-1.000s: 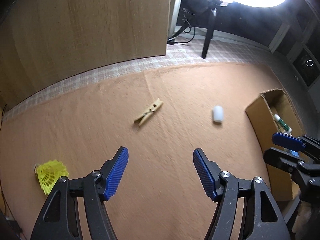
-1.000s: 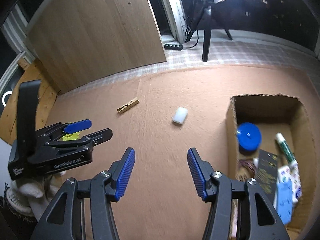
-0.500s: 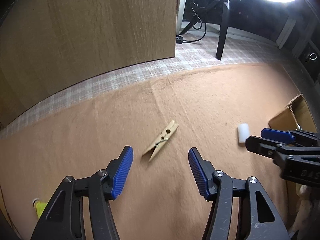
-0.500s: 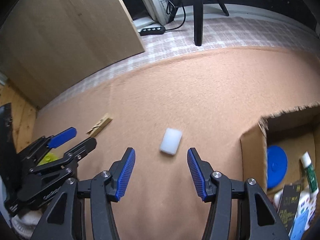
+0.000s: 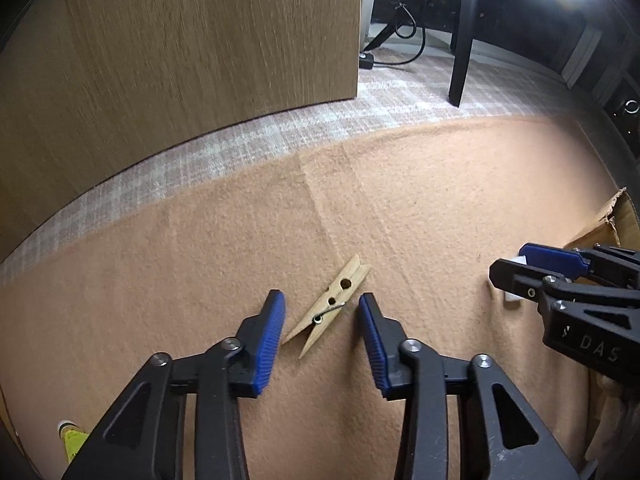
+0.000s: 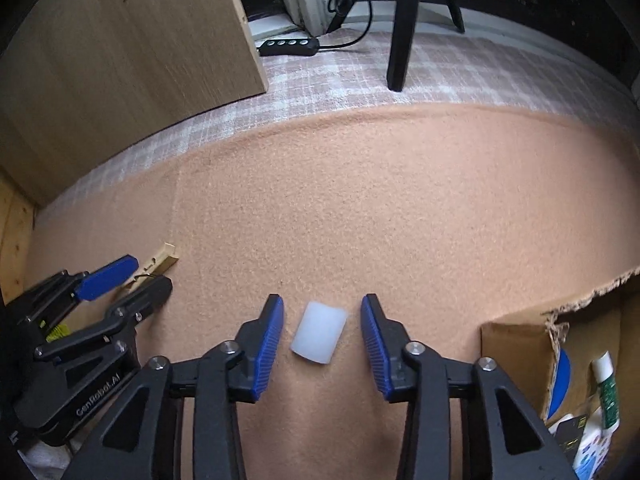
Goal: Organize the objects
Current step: 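Grasp the white eraser with the right tool while the left tool grasps the wooden clothespin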
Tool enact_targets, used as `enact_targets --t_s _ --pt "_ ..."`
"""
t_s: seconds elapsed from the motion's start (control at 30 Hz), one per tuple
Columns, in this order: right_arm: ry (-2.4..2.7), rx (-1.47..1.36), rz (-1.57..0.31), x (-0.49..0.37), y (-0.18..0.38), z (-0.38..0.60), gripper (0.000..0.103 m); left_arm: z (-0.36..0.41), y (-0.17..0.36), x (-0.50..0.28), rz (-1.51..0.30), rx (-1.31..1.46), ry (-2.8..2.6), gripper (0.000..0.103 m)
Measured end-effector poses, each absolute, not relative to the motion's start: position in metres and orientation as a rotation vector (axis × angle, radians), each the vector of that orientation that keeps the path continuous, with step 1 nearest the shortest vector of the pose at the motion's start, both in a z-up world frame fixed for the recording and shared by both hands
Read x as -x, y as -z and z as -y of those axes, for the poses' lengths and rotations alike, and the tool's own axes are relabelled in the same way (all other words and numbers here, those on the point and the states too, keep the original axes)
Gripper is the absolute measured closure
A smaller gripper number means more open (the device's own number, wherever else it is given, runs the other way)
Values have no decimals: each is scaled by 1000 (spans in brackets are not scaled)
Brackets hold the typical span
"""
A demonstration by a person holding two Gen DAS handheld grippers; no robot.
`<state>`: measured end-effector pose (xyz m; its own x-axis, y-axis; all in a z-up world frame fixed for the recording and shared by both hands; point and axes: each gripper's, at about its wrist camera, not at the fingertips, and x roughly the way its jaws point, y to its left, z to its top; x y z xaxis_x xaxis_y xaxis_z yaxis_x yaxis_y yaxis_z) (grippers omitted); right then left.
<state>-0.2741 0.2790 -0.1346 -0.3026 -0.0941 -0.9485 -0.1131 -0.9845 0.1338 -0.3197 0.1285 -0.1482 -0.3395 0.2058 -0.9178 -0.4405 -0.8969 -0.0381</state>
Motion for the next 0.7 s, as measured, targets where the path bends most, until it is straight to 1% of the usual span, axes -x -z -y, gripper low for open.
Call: enact_targets --t_s 0.03,0.07,0.1,0.17,0.23,0.4,0.5,0.7 --pt "-2513 1848 -252 274 135 -277 74 -129 148 321 -303 1508 -2270 70" --pt "-2515 1849 -228 274 135 -276 76 -129 149 322 -300 1510 -2272 71" --pt "-2517 1846 -205 274 135 -274 77 -129 149 323 -302 1511 -2276 72" --pt "-2523 1839 -168 273 135 -271 78 -131 150 323 -311 1509 -2280 79" --pt "-2530 1830 -133 271 135 -269 81 -133 150 322 -317 1507 -2277 90" --pt "-2558 1822 -100 261 134 -268 86 -129 150 314 -282 1516 -2278 90" --pt "-2583 1820 -119 250 132 -271 88 -122 150 301 -247 1523 -2272 90" --pt "-2618 1843 -185 225 132 -279 88 -110 149 263 -202 1532 -2258 90"
